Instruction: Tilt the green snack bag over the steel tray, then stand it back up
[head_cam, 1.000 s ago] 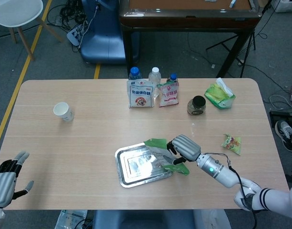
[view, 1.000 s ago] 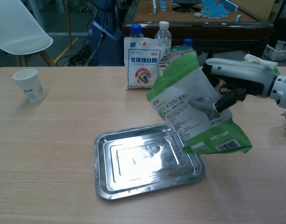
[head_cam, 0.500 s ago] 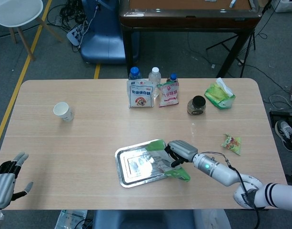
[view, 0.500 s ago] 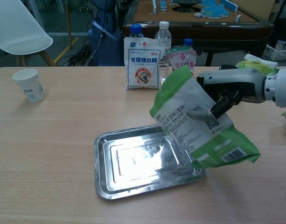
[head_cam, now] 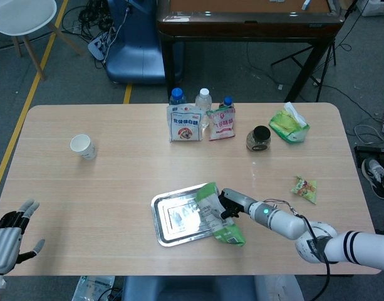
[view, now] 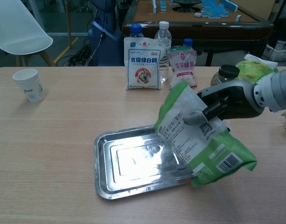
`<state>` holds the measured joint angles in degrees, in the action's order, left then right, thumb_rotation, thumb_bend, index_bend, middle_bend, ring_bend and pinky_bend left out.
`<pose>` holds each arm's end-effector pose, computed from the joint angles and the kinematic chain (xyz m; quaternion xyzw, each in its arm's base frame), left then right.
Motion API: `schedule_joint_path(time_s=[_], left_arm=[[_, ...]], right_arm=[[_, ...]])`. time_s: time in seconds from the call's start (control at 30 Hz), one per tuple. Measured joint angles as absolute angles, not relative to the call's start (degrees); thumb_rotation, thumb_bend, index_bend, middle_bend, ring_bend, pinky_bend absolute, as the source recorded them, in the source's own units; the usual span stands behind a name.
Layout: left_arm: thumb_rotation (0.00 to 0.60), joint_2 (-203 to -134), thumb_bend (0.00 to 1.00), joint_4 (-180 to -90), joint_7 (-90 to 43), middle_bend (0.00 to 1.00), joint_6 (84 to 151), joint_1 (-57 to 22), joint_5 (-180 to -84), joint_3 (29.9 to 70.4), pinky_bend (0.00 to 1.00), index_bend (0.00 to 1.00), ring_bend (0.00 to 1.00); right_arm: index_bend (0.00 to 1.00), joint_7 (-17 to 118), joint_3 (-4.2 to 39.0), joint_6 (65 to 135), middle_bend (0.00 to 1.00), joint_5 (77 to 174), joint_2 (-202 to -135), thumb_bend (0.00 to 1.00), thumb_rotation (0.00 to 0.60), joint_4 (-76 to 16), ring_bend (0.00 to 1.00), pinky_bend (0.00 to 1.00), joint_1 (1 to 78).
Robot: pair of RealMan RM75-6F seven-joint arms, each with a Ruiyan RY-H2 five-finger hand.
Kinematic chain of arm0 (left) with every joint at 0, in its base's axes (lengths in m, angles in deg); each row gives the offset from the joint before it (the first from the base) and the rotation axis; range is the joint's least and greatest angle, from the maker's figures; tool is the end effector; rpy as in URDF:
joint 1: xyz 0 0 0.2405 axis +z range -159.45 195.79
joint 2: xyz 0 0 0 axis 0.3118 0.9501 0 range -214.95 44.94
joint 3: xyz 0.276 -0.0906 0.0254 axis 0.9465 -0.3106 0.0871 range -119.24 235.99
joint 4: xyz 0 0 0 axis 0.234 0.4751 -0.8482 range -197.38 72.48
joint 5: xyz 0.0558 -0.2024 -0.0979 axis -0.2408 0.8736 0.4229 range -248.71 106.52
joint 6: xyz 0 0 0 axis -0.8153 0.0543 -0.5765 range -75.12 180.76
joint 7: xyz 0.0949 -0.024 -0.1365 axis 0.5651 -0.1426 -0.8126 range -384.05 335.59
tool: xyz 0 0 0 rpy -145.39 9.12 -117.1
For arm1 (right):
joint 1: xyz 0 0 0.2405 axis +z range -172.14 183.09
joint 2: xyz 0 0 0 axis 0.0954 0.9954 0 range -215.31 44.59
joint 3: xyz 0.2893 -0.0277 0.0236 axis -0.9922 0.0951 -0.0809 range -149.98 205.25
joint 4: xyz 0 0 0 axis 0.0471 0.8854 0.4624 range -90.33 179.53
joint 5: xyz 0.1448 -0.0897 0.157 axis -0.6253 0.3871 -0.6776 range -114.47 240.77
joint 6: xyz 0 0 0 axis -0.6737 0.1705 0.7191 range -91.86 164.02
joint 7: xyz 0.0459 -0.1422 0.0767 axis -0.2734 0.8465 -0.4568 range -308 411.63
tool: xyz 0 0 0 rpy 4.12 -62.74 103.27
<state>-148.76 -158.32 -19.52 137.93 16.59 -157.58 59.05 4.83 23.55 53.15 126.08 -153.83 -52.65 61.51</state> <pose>-0.3530 0.1738 0.1407 -0.6041 -0.4119 -0.3470 0.5874 -0.1574 -0.3620 -0.0233 0.5871 -0.7695 0.2205 0.1204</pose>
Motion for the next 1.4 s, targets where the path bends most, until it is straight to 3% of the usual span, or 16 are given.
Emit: schedule_joint_path(time_s=[0.5, 0.67, 1.0, 1.23, 1.4], left_arm=[[0.600, -148.51, 0.25, -158.84, -19.07, 0.06, 136.99, 16.61, -156.56, 59.26, 0.10, 0.10, 0.19], [0.600, -148.45, 0.25, -159.05, -18.82, 0.06, 136.73, 16.58, -156.33, 59.30, 0.10, 0.10, 0.19], [0.600, -148.55, 0.25, -159.31, -18.63, 0.06, 136.59, 16.55, -156.10, 59.24, 0.10, 0.10, 0.19], [0.600, -148.91, 0.25, -159.19, -19.10, 0.06, 136.50, 16.53, -156.24, 59.32, 0.10, 0.10, 0.19], [0.600, -149.26, 0.25, -159.00, -19.50, 0.06, 136.35, 16.41, -156.33, 59.30, 0.10, 0.10, 0.19]], right_arm=[[0.87, 0.61, 21.98, 38.71, 0.79, 107.92, -154.14, 0.74, 0.600, -49.81, 0.80, 0.83, 65.58], [0.87, 1.85, 21.38, 38.43, 0.79, 106.74, -154.27, 0.74, 0.600, -49.08, 0.80, 0.83, 65.70], [0.87, 9.66, 20.49, 46.18, 0.78, 110.88, -154.16, 0.74, 0.600, -51.49, 0.79, 0.83, 62.12], [0.87, 16.96, 20.81, 60.25, 0.78, 119.89, -156.21, 0.74, 0.600, -52.51, 0.78, 0.83, 56.11], [0.87, 19.60, 21.35, 71.02, 0.77, 130.06, -158.91, 0.68, 0.600, -50.75, 0.78, 0.83, 50.76]])
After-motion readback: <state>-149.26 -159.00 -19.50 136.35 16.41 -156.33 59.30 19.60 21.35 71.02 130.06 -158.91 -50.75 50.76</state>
